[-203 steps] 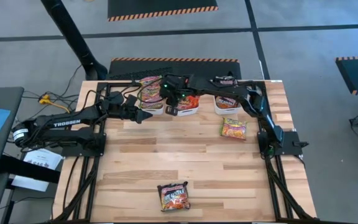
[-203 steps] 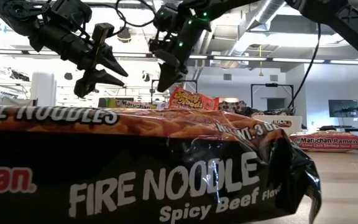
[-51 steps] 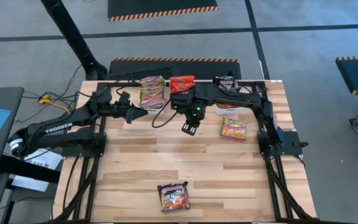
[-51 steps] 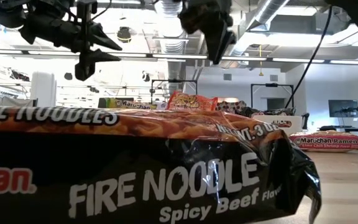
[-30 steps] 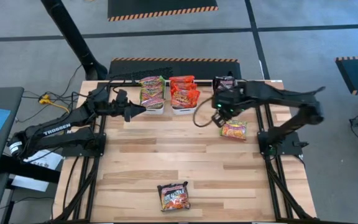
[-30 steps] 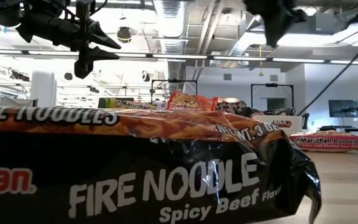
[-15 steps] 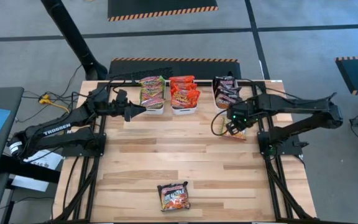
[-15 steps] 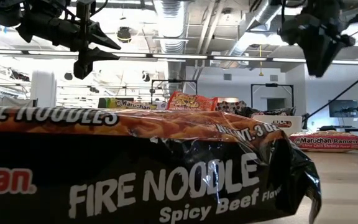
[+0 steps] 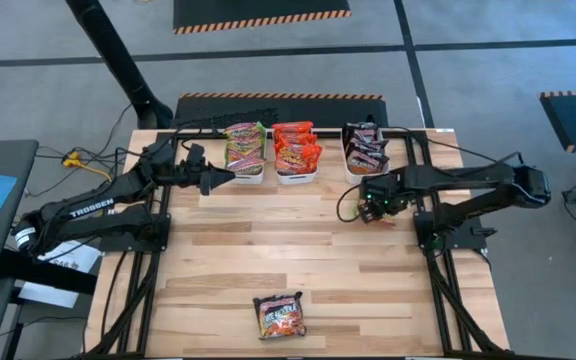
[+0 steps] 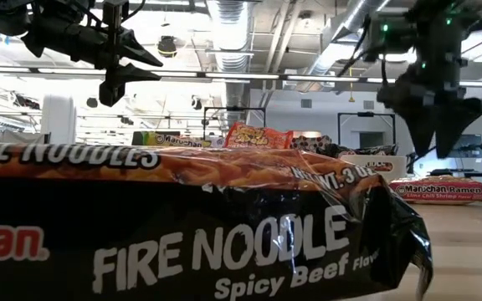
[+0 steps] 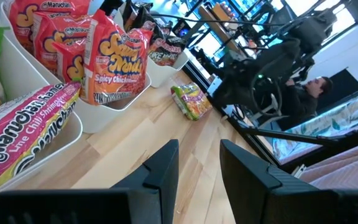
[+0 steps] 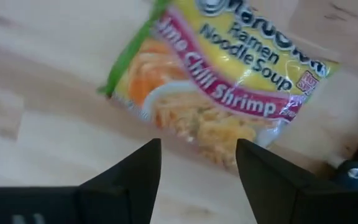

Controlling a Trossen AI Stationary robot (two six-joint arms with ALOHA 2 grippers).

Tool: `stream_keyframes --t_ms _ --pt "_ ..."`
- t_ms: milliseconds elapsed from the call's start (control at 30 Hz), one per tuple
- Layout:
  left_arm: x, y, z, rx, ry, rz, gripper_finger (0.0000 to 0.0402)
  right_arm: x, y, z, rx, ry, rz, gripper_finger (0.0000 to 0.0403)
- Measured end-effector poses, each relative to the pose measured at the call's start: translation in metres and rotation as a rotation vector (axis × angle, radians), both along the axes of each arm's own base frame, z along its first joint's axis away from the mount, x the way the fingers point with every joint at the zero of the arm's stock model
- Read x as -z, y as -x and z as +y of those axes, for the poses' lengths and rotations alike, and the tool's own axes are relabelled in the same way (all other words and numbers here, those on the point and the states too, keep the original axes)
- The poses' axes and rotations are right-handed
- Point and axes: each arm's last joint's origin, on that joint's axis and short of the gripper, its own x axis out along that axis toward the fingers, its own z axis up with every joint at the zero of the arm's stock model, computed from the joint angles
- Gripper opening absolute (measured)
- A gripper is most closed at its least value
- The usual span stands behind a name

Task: Sort Maruchan noodles
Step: Put the green noodle pack into the left white bin

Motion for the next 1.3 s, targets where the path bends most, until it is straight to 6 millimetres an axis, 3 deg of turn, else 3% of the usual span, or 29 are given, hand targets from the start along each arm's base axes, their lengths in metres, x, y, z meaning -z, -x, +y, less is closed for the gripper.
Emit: stream_keyframes --t_ms 367,567,733,1033,1167,1300 --pt "0.003 0.001 0.000 0.000 0.019 0.029 0.0103 0.040 -0.008 -0.021 0.119 0.004 0.089 0.0235" --pt "0.003 0.000 0.000 0.000 0.020 0.030 0.0103 0.055 -0.017 -0.021 0.113 -0.024 0.165 0.0227" --pt "0.003 0.000 0.000 0.000 0.021 0.031 0.0103 0.054 -0.022 -0.017 0.164 -0.006 0.159 0.0175" --pt "0.004 0.001 0.000 0.003 0.007 0.039 0.0103 0.053 -0.021 -0.017 0.193 0.009 0.157 0.0017" --pt "0.006 0.001 -0.001 0.003 0.017 0.053 0.0103 0.049 -0.022 -0.012 0.175 0.018 0.149 0.0007" --pt "0.007 0.001 -0.001 0.002 0.030 0.070 0.0103 0.032 -0.030 -0.002 0.136 0.017 0.089 0.0004"
